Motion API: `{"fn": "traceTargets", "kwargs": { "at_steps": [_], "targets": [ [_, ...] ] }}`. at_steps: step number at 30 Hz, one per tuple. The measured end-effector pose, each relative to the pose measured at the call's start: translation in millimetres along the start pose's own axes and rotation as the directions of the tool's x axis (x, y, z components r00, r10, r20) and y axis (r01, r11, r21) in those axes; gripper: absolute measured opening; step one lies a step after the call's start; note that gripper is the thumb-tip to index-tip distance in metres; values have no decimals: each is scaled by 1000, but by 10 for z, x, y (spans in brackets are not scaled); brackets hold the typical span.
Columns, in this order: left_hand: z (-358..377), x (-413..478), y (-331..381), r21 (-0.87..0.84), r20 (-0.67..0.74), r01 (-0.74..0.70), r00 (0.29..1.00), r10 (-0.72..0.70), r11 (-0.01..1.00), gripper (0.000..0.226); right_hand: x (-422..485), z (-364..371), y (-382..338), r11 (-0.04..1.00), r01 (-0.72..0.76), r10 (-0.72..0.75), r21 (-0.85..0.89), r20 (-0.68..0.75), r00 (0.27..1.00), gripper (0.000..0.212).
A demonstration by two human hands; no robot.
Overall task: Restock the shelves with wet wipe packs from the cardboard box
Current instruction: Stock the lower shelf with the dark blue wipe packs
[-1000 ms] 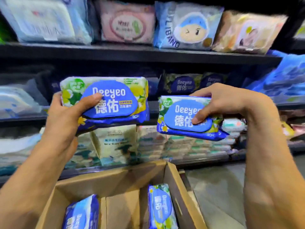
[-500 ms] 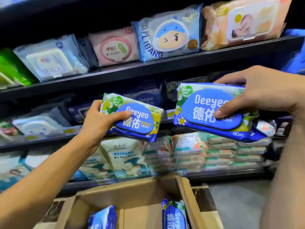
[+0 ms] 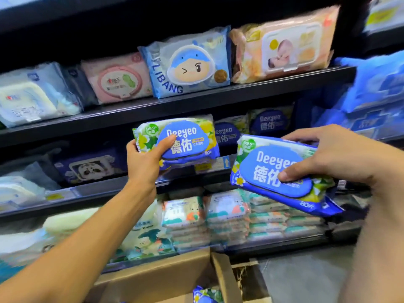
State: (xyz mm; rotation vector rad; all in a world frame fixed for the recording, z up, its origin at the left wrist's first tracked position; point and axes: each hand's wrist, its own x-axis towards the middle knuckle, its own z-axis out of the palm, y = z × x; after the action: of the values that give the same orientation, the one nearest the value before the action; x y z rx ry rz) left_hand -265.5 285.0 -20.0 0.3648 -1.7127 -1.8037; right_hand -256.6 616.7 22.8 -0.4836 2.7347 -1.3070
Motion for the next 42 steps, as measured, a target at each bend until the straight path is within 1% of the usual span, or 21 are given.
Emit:
{"fn": "traceTargets", "kwargs": {
  "at_steps": [2,5,6,8,9,11,13,16,19,20,22,23,24,27,32,36,38,39,40,41,42],
  "targets": [
    [140,100,-91,-46,-27,22,999,-23,999,72,23,43,-16,1000,-1,2,-25,35,999,51],
    [304,281,-130,-23,-20,34,999,-35,999,106,5,55,-14,1000,0,1,-30,55,998,57],
    [348,356,-161,1,-6,42,999,-42,999,109,-7,42,-8,999,1,1,-32,58,998,58],
    [431,455,-232,130,63,38,997,-47,991,87,-33,0,7,1000,-4,5,-28,54,999,57],
    [460,466,-250,248,118,18,992,-48,969,74,-51,-23,15,1000,-13,14,-19,47,999,55],
    [509,464,-276,480,223,-48,972,-69,876,62,-88,-65,33,999,-34,35,-13,37,999,53],
    [534,457,-272,584,279,-104,957,-79,805,57,-123,-94,44,998,-55,56,-25,37,998,54],
    [541,453,-192,661,303,-110,944,-131,742,55,-168,-118,40,996,-87,88,-22,23,996,55],
    [542,490,-193,742,313,-178,944,-99,646,59,-186,-128,38,994,-106,106,-33,12,994,60],
    [544,501,-222,764,327,-225,943,-62,605,63,-185,-130,38,993,-111,111,-37,7,994,63],
    [549,512,-286,750,379,-337,924,49,569,99,-173,-134,47,992,-118,118,-34,-1,993,65],
    [548,507,-308,734,400,-379,912,92,564,109,-164,-135,54,993,-115,115,-29,-1,993,65],
    [555,508,-321,728,418,-404,902,109,554,109,-157,-136,65,994,-108,108,-28,0,994,64],
    [609,585,-325,739,468,-425,882,56,522,92,-112,-128,119,995,-96,96,-24,-7,995,61],
    [684,662,-362,741,506,-464,861,51,485,83,-8,-43,197,993,-119,119,-16,-12,993,56],
    [758,686,-334,826,465,-437,885,7,355,83,30,40,166,992,-116,116,-45,12,993,52],
    [784,669,-271,875,447,-430,894,-28,222,84,12,48,119,993,-107,109,-58,19,994,54],
    [788,625,-233,885,448,-442,894,-13,149,79,-4,41,95,993,-102,103,-60,21,994,54],
    [786,543,-181,876,468,-469,883,39,114,71,-28,28,73,994,-94,96,-59,22,995,55],
    [788,443,-131,842,507,-521,852,127,137,60,-55,13,47,995,-86,87,-56,24,996,55],
    [790,331,-88,770,560,-599,799,218,218,49,-88,-4,21,995,-76,77,-58,25,997,54]
  ]
}}
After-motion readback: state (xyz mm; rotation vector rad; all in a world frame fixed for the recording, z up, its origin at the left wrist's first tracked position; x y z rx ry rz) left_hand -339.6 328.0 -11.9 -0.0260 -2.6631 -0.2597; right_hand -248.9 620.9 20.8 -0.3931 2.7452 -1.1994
